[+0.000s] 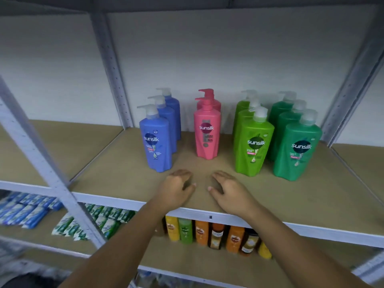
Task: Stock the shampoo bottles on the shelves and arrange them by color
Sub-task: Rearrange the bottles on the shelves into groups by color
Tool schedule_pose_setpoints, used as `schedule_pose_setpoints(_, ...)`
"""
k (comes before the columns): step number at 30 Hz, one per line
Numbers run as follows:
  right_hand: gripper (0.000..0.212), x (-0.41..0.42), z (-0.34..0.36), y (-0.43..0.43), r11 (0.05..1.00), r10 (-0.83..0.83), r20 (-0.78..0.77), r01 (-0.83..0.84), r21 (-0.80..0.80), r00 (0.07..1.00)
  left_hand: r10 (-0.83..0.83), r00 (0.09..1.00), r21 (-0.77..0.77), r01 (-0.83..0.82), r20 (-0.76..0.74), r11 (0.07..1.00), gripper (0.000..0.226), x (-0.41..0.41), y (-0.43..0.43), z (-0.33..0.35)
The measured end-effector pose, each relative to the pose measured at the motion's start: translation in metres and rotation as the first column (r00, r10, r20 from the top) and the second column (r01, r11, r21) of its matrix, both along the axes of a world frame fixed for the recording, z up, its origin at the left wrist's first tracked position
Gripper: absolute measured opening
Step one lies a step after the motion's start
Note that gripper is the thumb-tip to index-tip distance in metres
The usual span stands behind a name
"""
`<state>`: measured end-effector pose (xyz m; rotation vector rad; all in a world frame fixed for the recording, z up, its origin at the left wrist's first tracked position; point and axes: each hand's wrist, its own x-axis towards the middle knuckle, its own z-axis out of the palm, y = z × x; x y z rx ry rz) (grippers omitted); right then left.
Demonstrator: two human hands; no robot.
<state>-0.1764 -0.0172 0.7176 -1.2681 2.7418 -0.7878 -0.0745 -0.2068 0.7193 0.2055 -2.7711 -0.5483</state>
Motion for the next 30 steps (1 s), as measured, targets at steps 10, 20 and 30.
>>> schedule_pose_setpoints(10, 0.059, -0.018, 0.003, -0.073, 0.867, -0.360, 0.169, 0.396, -0.301, 0.917, -0.035, 0.998, -0.023, 0.034, -0.043, 0.999, 0.040, 0.049, -0.079, -0.001)
schedule_pose_setpoints(20, 0.087, -0.052, 0.006, -0.123, 0.696, -0.516, 0.351, 0.621, -0.360, 0.782, 0.096, 0.990, 0.032, -0.093, -0.107, 0.995, 0.036, 0.039, -0.148, -0.012)
schedule_pose_setpoints(30, 0.076, -0.062, -0.002, -0.126, 0.686, -0.540, 0.322, 0.629, -0.367, 0.777, 0.188, 0.980, 0.128, -0.179, -0.063, 0.975, 0.045, 0.017, -0.157, -0.009)
